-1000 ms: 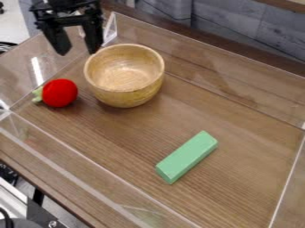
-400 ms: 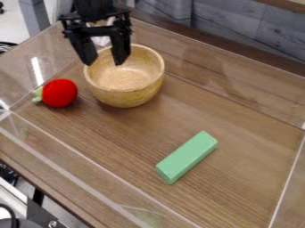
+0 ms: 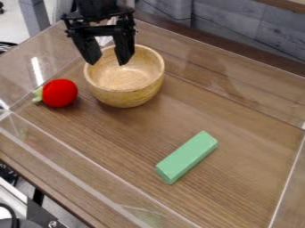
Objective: Move the red fruit to the left
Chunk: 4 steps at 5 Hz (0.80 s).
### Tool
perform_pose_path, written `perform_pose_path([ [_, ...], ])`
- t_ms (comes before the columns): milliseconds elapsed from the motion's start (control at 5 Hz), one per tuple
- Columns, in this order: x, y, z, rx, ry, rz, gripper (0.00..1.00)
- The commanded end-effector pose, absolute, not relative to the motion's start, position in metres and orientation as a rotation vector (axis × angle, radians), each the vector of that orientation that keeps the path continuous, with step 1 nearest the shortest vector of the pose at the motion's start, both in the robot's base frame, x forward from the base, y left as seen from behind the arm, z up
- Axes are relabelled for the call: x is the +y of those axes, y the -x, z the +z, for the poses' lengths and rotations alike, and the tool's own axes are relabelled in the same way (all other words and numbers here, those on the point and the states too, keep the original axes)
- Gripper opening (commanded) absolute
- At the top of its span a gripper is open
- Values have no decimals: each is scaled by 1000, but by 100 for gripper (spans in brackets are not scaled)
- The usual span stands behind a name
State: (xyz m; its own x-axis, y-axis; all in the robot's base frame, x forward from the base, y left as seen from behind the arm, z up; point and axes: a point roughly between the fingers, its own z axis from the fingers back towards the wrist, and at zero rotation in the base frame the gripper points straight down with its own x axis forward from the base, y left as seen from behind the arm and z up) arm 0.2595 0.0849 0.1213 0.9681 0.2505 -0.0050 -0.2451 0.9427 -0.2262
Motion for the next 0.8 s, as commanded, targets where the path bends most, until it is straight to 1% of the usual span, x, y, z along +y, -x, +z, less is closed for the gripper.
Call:
perform_pose_path([
  [0,82,-261,135,-91,206,236,100],
  [600,81,-262,137,-148,176,238,100],
])
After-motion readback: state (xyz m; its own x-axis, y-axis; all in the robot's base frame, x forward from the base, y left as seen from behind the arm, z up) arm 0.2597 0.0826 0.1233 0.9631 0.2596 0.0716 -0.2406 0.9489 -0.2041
